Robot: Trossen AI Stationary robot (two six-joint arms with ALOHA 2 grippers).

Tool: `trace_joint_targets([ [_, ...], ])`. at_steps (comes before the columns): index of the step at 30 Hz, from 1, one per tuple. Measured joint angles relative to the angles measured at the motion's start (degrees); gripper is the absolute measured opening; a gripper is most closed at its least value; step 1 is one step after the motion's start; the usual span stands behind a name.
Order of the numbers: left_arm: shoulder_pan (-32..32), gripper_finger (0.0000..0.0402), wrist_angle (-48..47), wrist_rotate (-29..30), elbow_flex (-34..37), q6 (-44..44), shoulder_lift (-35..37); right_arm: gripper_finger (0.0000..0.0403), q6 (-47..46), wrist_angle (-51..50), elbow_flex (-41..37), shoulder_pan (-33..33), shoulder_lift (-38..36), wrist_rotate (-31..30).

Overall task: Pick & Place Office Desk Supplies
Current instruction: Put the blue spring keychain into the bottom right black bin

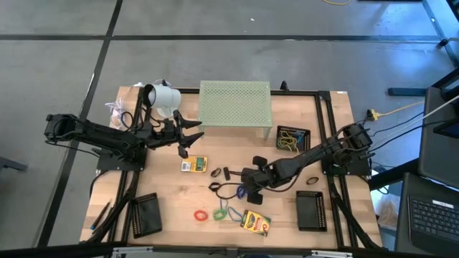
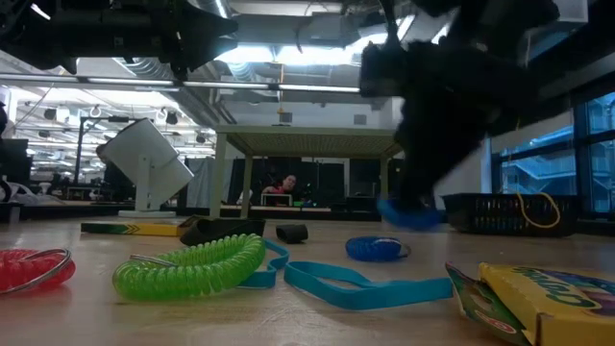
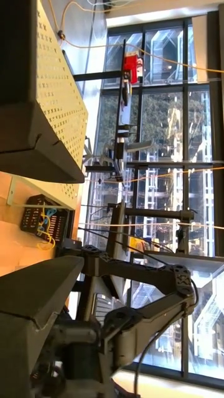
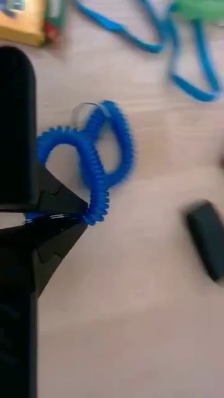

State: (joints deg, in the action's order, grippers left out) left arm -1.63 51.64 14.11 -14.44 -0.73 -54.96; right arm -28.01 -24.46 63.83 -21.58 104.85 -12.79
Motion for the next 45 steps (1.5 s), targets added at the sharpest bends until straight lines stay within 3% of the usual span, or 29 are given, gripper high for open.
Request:
trace_joint_targets([
  [14, 0.0, 0.0198, -0.12, 0.42, 0.0, 0.0, -0.02, 0.0016, 2.89, -0.43, 10.85, -0.04, -5.76, -27.25],
  [26, 0.01, 0.0198, -0.2, 0.42, 0.01, 0.0, -0.01, 0.0017, 6.17, -0.49, 15.04, -2.21, -9.87, -31.31],
  [29, 0.0, 0.0198, -0.22, 0.42, 0.0, 0.0, -0.02, 0.0017, 5.23, -0.72, 15.04, -3.22, -9.91, -27.69],
  [32, 0.02, 0.0198, -0.22, 0.42, 0.0, 0.0, -0.02, 0.0017, 0.47, -1.97, 15.04, -4.56, -9.91, -19.9],
  [41, 0.01, 0.0198, -0.2, 0.42, 0.0, 0.0, -0.01, 0.0017, -24.03, -12.73, 15.04, -12.03, -9.86, 8.57],
  [45, 0.02, 0.0198, -0.09, 0.42, 0.0, 0.0, -0.02, 0.0017, -36.94, -19.53, 15.06, -17.52, -9.59, 14.38],
])
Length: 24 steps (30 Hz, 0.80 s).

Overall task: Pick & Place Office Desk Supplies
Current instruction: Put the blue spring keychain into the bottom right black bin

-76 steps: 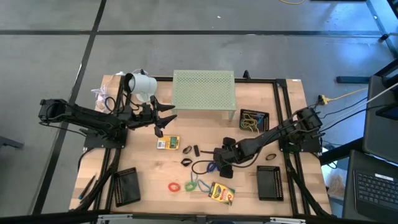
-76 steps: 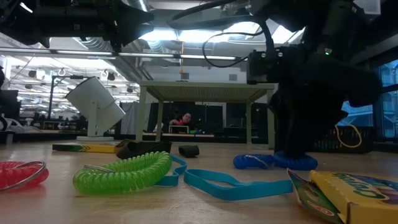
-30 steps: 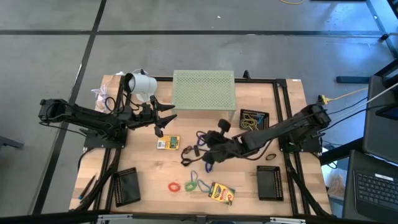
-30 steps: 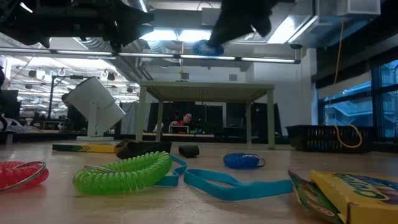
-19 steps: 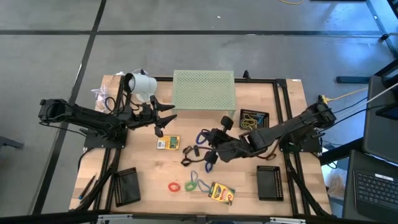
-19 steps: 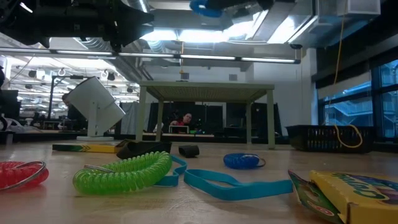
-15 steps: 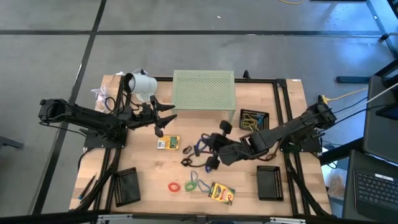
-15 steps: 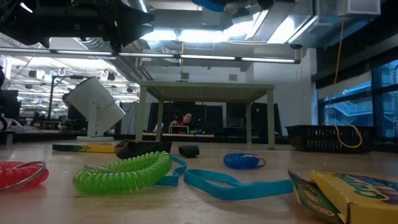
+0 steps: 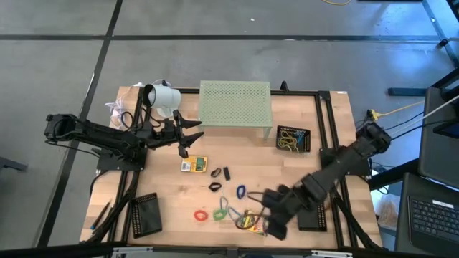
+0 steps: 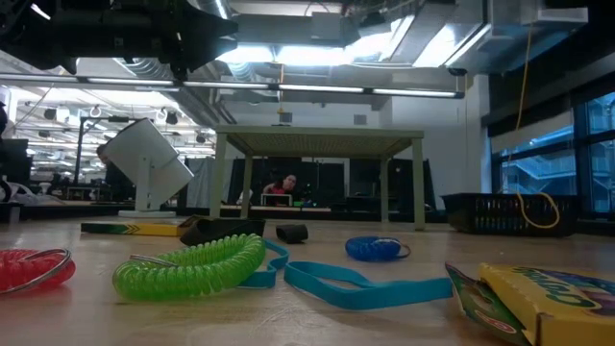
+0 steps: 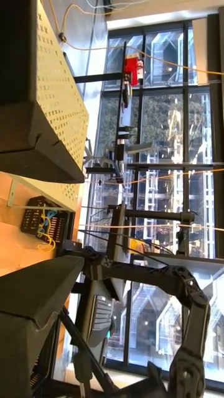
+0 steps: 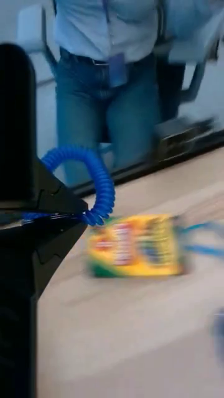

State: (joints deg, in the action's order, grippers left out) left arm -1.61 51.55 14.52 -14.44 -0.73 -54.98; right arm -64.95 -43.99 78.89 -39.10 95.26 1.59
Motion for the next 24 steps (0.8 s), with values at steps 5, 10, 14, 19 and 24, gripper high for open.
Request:
trace_joint_targets([
  [5, 0.0, 0.0198, 0.04, 0.0, 0.0, 0.0, 0.0, 0.0017, -19.39, -8.09, 0.0, -6.2, 0.0, 1.7],
  [10, 0.0, 0.0198, 0.13, 0.63, 0.0, 0.0, 0.0, 0.0017, -34.1, -15.98, -1.08, -10.19, 0.0, 1.25],
  [14, -0.02, 0.0198, 0.13, 2.17, 0.0, 0.0, 0.0, 0.0017, -41.37, -22.9, -3.26, -11.49, 0.0, 5.55],
  [19, 0.0, 0.0198, 0.46, 2.54, 0.0, 0.02, 0.0, 0.0017, -42.64, -23.97, -7.51, -11.77, 0.02, 11.69],
  [24, 0.02, 0.0198, 0.79, 0.22, 0.0, -0.02, 0.02, 0.0017, -42.62, -23.93, -11.08, -11.75, 0.04, 13.23],
])
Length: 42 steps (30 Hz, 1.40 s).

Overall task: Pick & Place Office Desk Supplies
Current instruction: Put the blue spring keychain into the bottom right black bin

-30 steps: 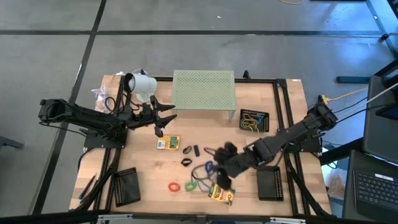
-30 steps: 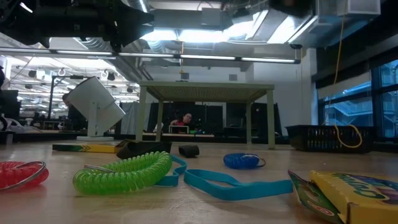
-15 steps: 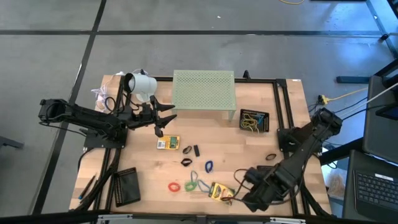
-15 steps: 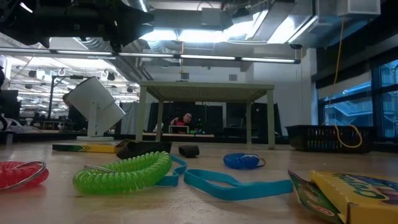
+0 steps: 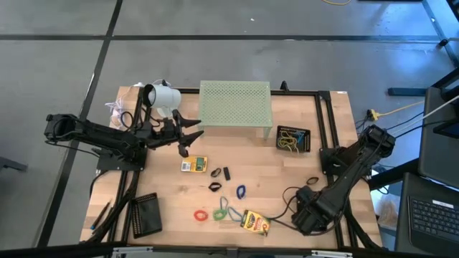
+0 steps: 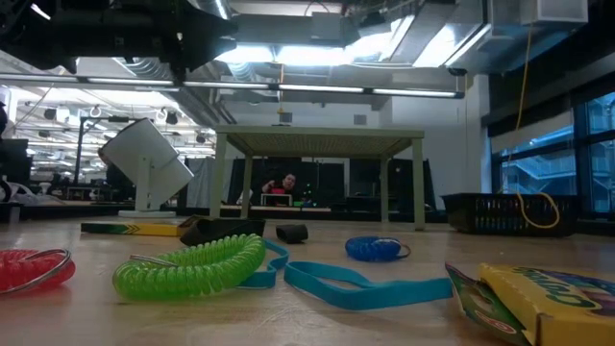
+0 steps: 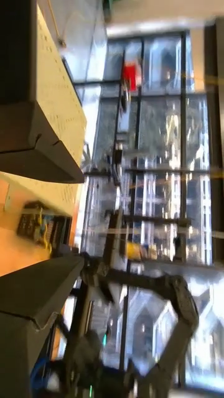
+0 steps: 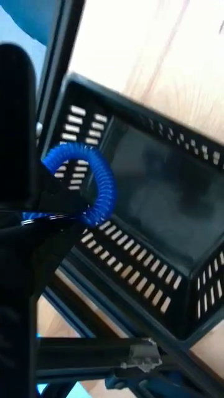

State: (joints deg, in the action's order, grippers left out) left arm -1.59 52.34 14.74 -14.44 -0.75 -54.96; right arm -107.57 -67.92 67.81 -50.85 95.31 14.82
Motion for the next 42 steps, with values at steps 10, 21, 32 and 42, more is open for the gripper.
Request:
trace_joint_targets([
  [10, 3.04, 0.0198, 7.95, -40.56, 0.0, -2.36, 2.95, 0.0024, 2.13, -0.04, -1.37, -0.17, 0.0, -1.63],
  [21, 5.73, 0.0198, 7.38, -43.46, 0.0, 8.86, 2.91, 0.0106, 4.75, -0.27, -1.37, -0.16, 0.0, -3.46],
  [32, 5.73, 0.0198, 4.94, -27.43, 0.0, 0.96, 2.81, 0.0187, 8.31, -0.46, -1.13, -0.08, 0.0, -4.32],
  [42, 5.73, 0.0198, -4.2, -19.1, -1.73, -6.69, -5.34, 0.0165, 25.96, 0.56, 4.19, 3.83, -0.01, -26.51],
])
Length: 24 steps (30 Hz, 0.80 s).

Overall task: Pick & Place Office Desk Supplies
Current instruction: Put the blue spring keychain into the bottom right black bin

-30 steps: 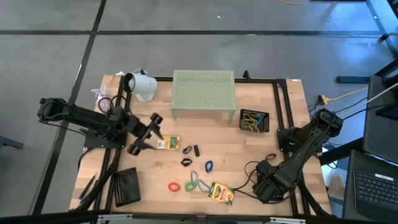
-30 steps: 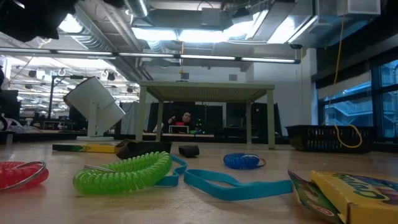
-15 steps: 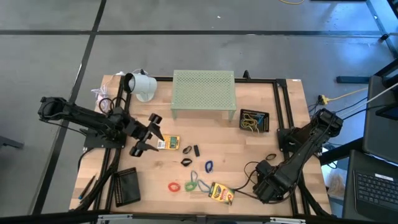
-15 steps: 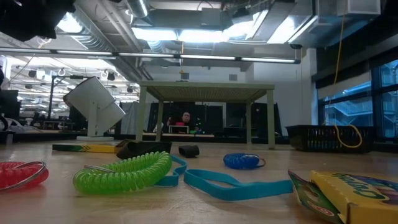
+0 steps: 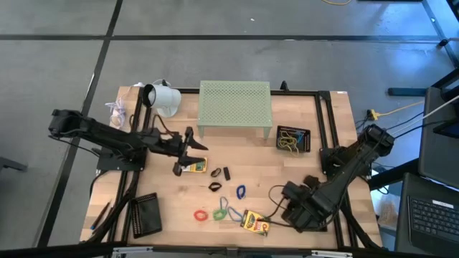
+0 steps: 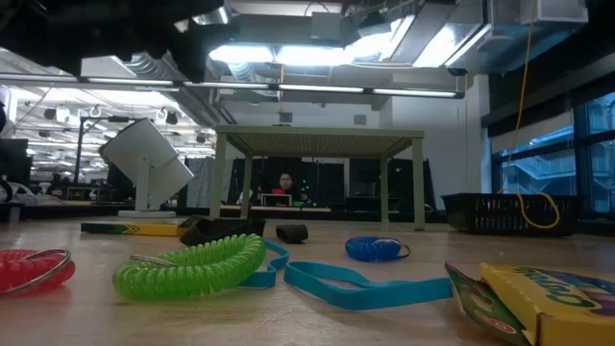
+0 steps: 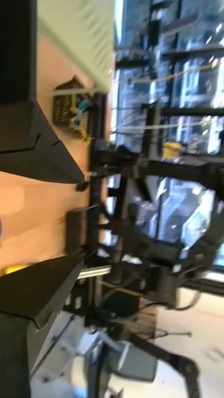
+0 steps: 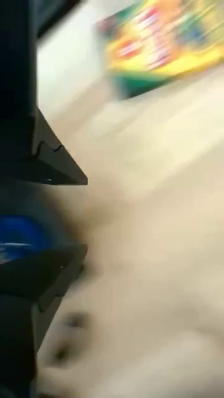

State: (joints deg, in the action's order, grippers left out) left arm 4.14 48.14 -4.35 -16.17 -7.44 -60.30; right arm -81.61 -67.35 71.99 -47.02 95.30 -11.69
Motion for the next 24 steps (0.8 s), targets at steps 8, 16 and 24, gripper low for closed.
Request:
trace_joint_targets([
  [8, 0.0, 0.0198, -0.02, -6.79, -2.63, 1.64, -3.51, 0.0165, 17.38, 15.55, -2.58, 4.95, -0.06, -15.93],
  [16, 0.0, 0.0198, 0.03, -10.96, -3.59, 2.39, -3.18, 0.0165, 47.36, 41.38, -9.94, 9.9, 0.25, -16.67],
  [24, 0.0, 0.0198, 0.07, -10.63, -3.58, 2.16, -3.18, 0.0162, 57.24, 54.43, -16.31, 15.19, 0.25, -11.42],
])
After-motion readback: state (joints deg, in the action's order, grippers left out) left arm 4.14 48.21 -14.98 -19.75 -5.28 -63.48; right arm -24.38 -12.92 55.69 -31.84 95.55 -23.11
